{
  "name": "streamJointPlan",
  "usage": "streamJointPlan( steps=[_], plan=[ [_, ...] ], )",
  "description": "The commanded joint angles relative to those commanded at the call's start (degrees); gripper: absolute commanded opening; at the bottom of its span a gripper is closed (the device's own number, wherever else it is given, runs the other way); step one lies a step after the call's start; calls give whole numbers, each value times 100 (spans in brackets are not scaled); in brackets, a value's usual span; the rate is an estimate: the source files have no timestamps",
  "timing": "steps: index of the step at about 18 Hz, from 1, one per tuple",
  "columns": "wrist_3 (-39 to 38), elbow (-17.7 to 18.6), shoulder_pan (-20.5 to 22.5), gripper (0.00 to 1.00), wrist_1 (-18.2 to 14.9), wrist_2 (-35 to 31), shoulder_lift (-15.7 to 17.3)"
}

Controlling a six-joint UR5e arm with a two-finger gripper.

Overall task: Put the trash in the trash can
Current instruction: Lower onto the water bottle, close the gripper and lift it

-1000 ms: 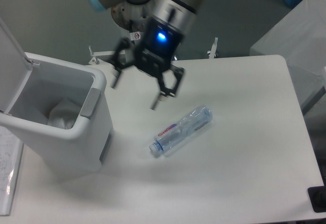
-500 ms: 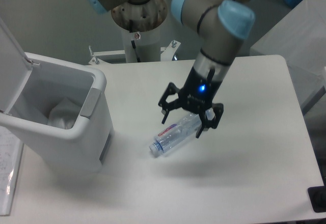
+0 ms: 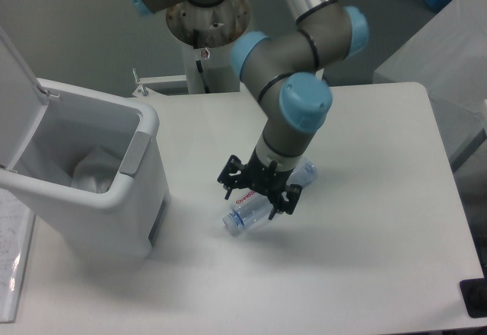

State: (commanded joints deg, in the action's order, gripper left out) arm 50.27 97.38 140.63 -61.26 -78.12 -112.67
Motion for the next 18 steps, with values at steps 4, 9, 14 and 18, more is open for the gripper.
streamJointPlan(
  steps=[4, 9, 14, 18],
  plan=[
    [175, 132, -44, 100, 18, -194, -79],
    [193, 185, -176, 100, 97, -624, -246],
    [185, 167, -264, 100, 105, -932, -430],
    [167, 106, -369, 100, 149, -1239, -589]
  ],
)
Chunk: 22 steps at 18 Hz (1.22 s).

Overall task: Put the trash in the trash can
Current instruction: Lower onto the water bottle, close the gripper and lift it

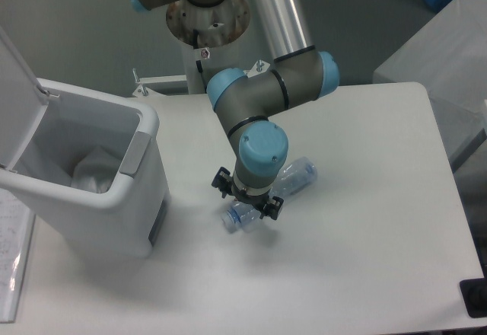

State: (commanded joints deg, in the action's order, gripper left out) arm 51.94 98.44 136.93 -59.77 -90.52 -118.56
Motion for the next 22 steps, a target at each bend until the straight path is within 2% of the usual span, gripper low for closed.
streamJointPlan(
  steps=[1, 2, 3, 5, 6, 15, 22],
  plan=[
    [-26, -9, -17, 100, 79, -62, -44],
    [-44, -18, -44, 93, 175, -97, -62],
    [-53, -18, -44, 80, 220, -115, -62],
    [-70, -26, -44, 49, 220, -115, -53],
    [-70, -44, -53, 43, 220, -115, -36],
    [-79, -255, -35, 41, 220, -80, 17],
    [-536, -931, 26, 41, 194, 104, 26]
  ],
)
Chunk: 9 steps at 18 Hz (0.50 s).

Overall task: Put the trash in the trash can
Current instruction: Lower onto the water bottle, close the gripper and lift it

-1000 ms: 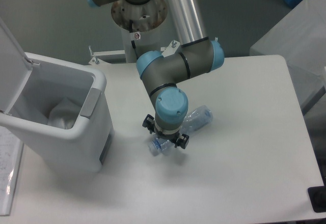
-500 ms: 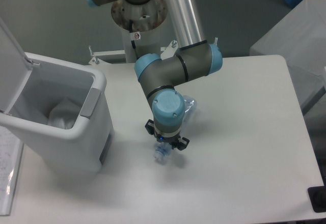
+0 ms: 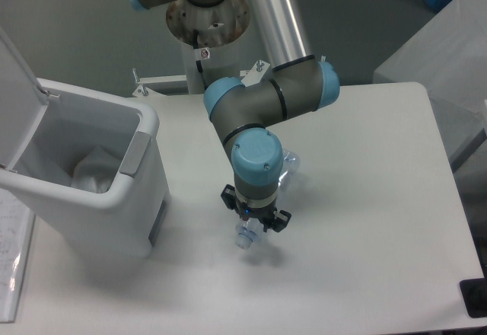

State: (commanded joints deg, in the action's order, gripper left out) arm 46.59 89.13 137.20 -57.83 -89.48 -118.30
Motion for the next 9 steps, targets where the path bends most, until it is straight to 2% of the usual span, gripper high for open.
streamJointPlan(
  steps=[3, 6, 9],
  plan=[
    [-176, -44, 61, 41, -18, 377, 26],
    [-377, -115, 167, 41, -18, 965, 298],
    [-589, -334, 290, 41, -18, 1580, 404]
  ],
)
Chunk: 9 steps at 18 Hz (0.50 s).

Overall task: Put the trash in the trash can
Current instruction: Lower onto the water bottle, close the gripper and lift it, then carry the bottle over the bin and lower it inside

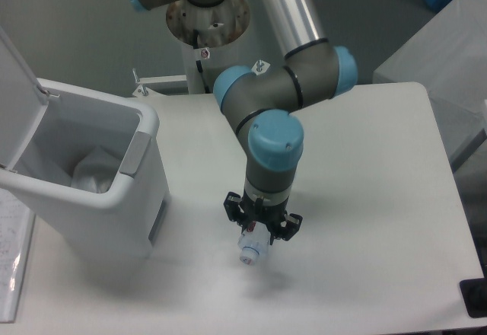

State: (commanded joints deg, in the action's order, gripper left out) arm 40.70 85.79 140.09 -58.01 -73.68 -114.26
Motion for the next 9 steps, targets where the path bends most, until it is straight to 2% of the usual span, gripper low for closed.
streamJointPlan(
  steps=[1, 4, 9],
  plan=[
    [-70, -70, 52, 41, 0, 211, 105],
    [-255, -422, 88, 41, 0, 765, 150],
    [-273, -862, 88, 41, 26, 1346, 325]
  ],
)
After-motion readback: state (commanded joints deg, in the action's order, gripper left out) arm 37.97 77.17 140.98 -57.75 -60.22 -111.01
